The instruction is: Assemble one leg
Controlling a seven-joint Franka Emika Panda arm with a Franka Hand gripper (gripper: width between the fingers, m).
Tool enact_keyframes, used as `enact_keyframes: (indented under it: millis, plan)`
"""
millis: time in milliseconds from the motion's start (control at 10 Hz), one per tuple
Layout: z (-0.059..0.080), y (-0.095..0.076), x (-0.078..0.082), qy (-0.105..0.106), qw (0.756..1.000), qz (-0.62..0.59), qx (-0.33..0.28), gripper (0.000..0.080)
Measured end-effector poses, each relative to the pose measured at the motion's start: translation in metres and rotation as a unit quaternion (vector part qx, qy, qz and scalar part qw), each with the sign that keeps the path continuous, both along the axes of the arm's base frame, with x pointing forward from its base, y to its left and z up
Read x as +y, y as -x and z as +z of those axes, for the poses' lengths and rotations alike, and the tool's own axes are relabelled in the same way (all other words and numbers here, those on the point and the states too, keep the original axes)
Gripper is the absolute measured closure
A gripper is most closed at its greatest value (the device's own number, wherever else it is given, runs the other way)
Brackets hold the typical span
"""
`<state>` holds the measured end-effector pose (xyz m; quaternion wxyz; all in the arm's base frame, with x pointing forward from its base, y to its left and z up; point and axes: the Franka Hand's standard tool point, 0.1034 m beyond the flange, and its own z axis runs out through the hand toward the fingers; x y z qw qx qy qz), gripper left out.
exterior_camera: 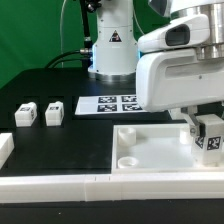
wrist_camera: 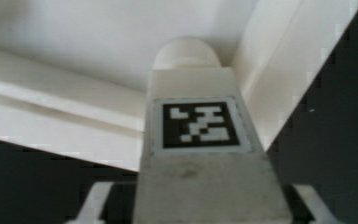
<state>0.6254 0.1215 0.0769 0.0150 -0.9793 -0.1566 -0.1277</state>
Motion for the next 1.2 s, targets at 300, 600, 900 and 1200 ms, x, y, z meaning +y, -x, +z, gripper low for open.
enact_keyframes:
  millis: [300,600,900,1200]
  plan:
    - [0.000,0.000,0.000,-0.001,1.000,-0.003,0.000,0.0509]
    - [0.000,-0.001,-0.004,-0.028,0.995,-0.097,0.007,0.0509]
    - [-0.001,0.000,-0.014,-0.089,0.952,-0.291,0.007,0.0508]
    - [-0.001,0.002,-0.017,-0.133,0.882,-0.452,0.011,0.0505]
